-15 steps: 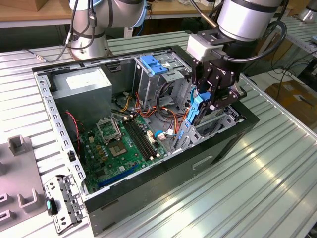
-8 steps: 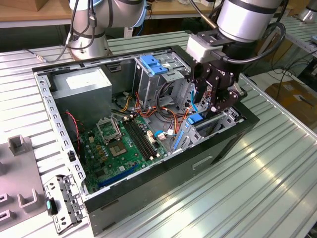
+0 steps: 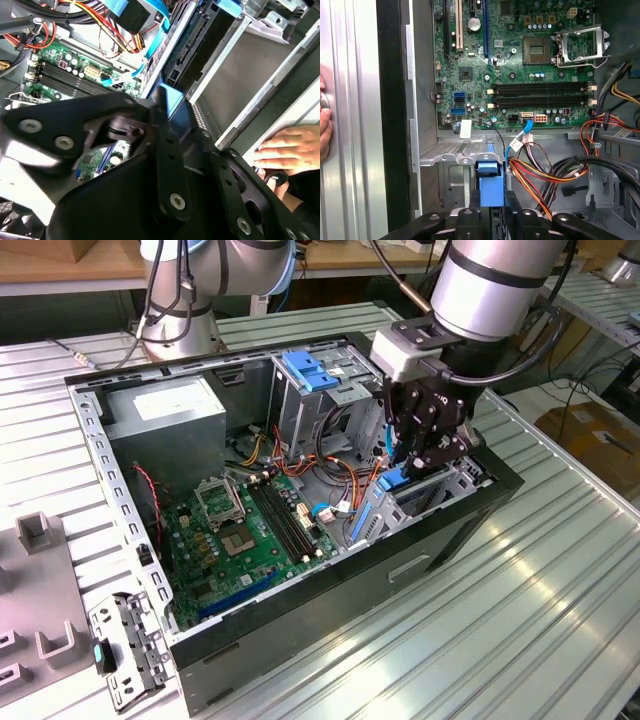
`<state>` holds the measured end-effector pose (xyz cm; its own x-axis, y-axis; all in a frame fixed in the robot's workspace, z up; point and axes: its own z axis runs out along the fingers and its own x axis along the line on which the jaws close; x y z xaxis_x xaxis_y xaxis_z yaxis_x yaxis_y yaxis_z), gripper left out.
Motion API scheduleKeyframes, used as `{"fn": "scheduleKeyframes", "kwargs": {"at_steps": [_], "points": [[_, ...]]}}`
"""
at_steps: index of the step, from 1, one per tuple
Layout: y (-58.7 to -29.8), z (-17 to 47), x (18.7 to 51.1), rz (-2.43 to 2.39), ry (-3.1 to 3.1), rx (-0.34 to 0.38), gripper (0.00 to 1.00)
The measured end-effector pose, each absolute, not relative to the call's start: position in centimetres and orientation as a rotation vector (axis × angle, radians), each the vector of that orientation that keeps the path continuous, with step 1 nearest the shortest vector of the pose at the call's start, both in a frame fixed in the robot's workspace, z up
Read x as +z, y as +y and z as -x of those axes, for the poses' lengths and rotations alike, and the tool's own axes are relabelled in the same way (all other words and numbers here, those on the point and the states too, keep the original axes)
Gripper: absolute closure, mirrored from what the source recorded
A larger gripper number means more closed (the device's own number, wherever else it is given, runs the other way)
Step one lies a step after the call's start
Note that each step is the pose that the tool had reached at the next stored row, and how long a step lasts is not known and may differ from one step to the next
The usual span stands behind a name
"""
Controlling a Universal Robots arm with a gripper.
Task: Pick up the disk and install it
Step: 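Insert the disk into the insertion slot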
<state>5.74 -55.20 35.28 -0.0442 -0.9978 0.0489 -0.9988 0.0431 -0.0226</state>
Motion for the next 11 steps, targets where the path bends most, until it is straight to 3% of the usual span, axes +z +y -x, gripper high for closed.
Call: {"fn": "scheduleKeyframes", "kwargs": {"at_steps": [1,4,5,11], "points": [[-55.20,-5.73,35.28,-2.158,-2.255,0.078,0.76],[-55.20,-5.73,35.27,-2.158,-2.255,0.078,0.82],[-55.20,-5.73,35.28,-2.158,-2.255,0.078,0.89],[-55.20,-5.73,35.34,-2.158,-2.255,0.078,0.89]]}}
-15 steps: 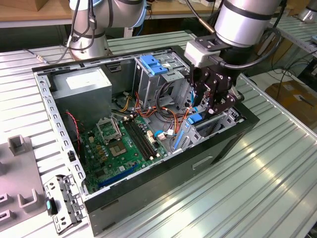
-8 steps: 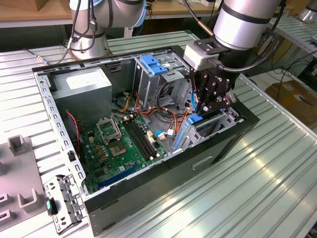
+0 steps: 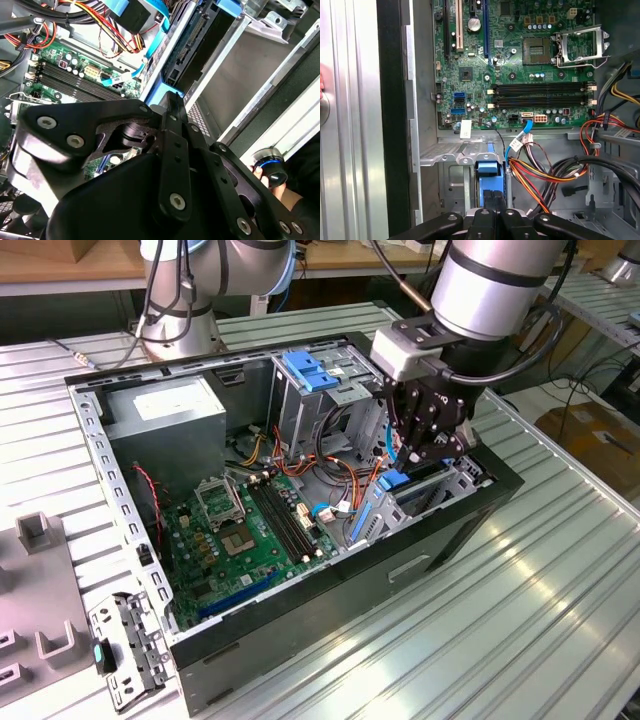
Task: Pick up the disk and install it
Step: 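Insert the first disk wire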
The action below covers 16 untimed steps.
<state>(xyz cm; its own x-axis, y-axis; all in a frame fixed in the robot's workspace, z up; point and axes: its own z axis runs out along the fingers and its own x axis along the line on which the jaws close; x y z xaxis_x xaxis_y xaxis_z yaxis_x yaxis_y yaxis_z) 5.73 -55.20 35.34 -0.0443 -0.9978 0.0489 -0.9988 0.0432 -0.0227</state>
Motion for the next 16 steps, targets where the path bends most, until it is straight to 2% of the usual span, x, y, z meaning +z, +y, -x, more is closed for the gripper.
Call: {"fn": "scheduleKeyframes", "kwargs": {"at_steps": [16], "points": [[-55.20,-6.58,35.37,-2.157,-2.253,0.082,0.89]]}}
